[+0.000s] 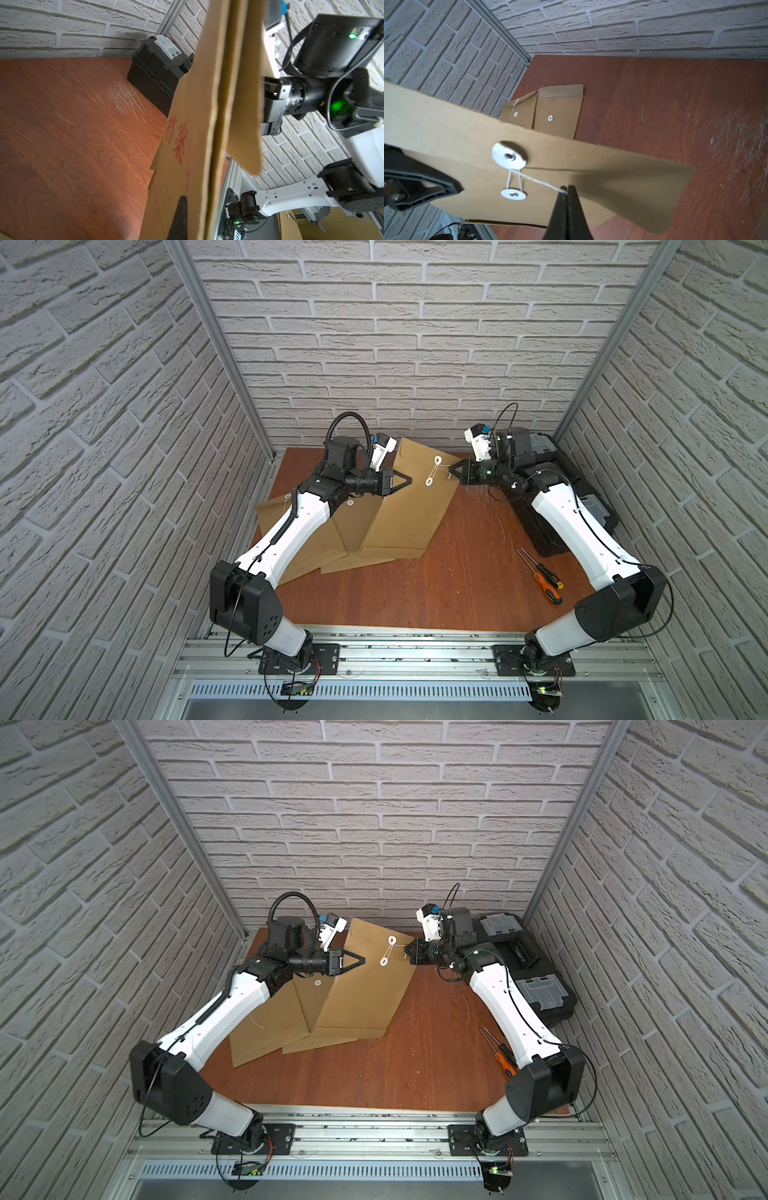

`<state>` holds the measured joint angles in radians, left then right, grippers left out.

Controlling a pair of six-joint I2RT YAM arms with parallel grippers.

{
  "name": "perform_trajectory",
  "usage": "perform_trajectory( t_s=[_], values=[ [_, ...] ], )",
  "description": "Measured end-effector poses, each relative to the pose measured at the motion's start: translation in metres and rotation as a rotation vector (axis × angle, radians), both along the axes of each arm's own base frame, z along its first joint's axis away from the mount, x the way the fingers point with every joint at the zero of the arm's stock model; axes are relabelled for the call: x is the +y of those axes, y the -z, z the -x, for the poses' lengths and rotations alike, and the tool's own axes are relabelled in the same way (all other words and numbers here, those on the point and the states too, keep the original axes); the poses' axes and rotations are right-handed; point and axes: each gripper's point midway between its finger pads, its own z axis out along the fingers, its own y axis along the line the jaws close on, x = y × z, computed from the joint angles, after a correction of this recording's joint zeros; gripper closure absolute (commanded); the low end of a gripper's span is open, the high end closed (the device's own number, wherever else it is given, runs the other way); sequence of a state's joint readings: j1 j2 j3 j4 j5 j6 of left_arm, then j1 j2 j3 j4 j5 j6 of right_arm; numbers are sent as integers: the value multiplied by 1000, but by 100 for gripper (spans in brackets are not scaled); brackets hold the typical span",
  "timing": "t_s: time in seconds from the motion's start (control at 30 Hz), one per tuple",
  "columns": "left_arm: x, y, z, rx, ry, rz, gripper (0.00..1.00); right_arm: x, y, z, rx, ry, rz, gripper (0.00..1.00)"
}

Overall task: Close the mouth of the file bag
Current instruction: Close the file bag.

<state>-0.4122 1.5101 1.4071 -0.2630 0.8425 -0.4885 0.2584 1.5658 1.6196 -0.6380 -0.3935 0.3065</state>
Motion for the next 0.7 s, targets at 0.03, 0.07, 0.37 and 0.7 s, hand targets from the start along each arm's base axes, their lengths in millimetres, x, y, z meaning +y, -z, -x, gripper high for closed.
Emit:
perform_trajectory(
  t_s=[0.03, 0.07, 0.37, 0.7],
  values=[
    [0, 0, 1, -1, 2, 0, 100, 0, 3, -1, 15, 1, 5, 97],
    [0, -1, 1, -2, 3, 1, 100, 0, 6, -3, 31, 1, 10, 97],
    [0, 1, 2, -2, 6, -4, 100, -2, 1, -11, 69, 22, 36, 97],
    [1, 5, 4, -6, 15, -20, 100, 8, -33, -13, 46, -1, 52, 97]
  ],
)
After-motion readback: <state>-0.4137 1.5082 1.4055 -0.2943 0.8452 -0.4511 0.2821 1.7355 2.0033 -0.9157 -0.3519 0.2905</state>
